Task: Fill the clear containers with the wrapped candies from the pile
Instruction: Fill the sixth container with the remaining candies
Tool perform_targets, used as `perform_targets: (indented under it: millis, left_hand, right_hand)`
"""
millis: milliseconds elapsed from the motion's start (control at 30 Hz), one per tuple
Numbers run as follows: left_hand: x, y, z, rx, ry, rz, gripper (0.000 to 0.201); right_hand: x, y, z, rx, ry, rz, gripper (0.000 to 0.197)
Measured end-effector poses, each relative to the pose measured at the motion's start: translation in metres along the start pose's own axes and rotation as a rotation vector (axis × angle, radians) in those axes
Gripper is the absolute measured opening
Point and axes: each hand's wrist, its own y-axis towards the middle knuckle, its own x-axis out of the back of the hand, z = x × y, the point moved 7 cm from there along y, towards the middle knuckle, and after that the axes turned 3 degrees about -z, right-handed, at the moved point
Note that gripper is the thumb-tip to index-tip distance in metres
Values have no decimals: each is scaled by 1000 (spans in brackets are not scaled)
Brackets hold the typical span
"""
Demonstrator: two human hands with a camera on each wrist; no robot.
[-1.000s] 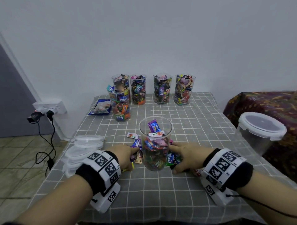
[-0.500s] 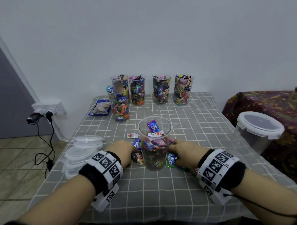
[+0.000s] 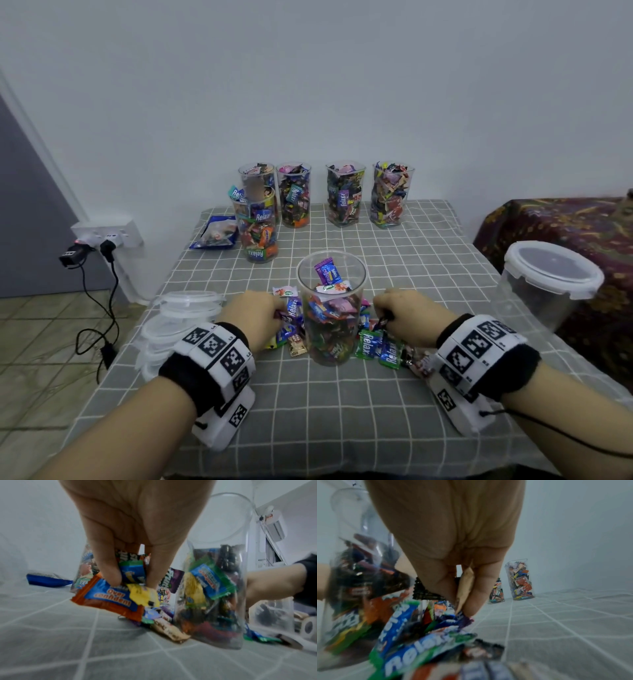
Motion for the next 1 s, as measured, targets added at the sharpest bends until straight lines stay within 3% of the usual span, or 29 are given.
perform_targets:
  millis: [167, 300, 467, 567, 700, 1000]
  left_hand:
    - [15, -1, 4, 41, -175, -72, 26]
    - [31, -1, 8, 39, -283, -154, 21]
    - [54, -1, 14, 31, -404, -278, 19]
    - [68, -2, 17, 25, -442, -346, 20]
    - [80, -1, 20, 30, -465, -391, 20]
    - [90, -3, 15, 21, -514, -411, 19]
  right_hand:
    - [28, -2, -11, -53, 160, -112, 30]
    - [72, -7, -13, -56, 345, -304, 25]
    - [117, -12, 10, 80, 355, -553, 11]
    - [132, -15, 35, 185, 335, -631, 10]
    - [128, -12, 68, 296, 302, -592, 10]
    - [90, -4, 93, 342, 249, -429, 12]
